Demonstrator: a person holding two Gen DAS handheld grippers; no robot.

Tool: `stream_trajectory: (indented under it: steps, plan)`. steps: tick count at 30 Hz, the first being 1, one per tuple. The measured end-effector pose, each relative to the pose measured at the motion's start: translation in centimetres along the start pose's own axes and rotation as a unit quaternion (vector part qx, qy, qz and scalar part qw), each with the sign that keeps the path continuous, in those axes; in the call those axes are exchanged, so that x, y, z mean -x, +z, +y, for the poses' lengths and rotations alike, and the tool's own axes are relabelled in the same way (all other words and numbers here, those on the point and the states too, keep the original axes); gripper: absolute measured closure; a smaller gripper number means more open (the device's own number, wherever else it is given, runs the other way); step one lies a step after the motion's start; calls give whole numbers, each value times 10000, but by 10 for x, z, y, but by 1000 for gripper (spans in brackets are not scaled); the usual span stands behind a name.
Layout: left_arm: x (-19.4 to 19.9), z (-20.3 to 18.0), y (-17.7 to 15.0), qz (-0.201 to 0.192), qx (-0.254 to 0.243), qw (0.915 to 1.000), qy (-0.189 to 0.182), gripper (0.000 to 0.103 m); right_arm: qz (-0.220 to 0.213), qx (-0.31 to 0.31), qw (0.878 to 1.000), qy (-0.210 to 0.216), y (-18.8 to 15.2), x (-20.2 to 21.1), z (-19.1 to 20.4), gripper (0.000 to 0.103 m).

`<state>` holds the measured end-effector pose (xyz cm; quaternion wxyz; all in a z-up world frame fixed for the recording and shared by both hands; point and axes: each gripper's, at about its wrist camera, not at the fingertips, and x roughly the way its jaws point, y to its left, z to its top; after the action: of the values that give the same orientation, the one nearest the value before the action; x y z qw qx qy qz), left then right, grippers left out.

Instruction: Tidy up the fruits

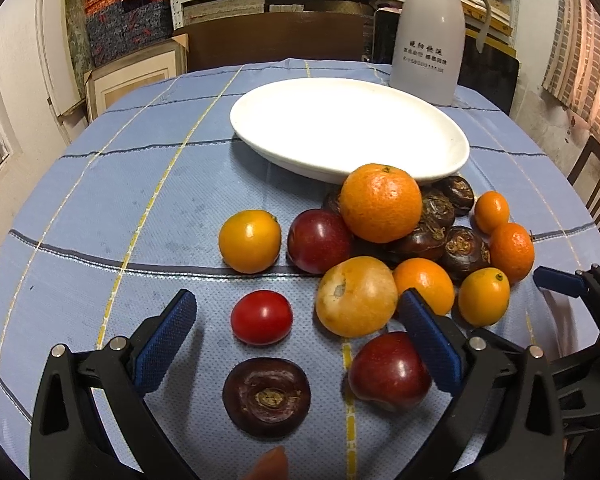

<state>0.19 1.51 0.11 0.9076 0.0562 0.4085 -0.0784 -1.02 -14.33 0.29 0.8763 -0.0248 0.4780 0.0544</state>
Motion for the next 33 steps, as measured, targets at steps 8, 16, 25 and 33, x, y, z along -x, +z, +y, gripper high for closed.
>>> stream_trajectory:
  steps: [8,16,25,33]
  plan:
    - [1,-2,-3,-43,-13,10000,-11,4,-4,-2,10000,5,0,0,1,3]
    - [-16,25,-6,339,868,9916,-893,4,-39,-49,9999,95,1,2,-1,3]
    - [-3,33,-15,293,655,9900,-1214,4,-571,-554,9951,579,-10,29,-26,3]
    - [37,31,-41,-22,-113,9913,-1309,4,-1093,-934,9811,1294,-23,50,-48,3]
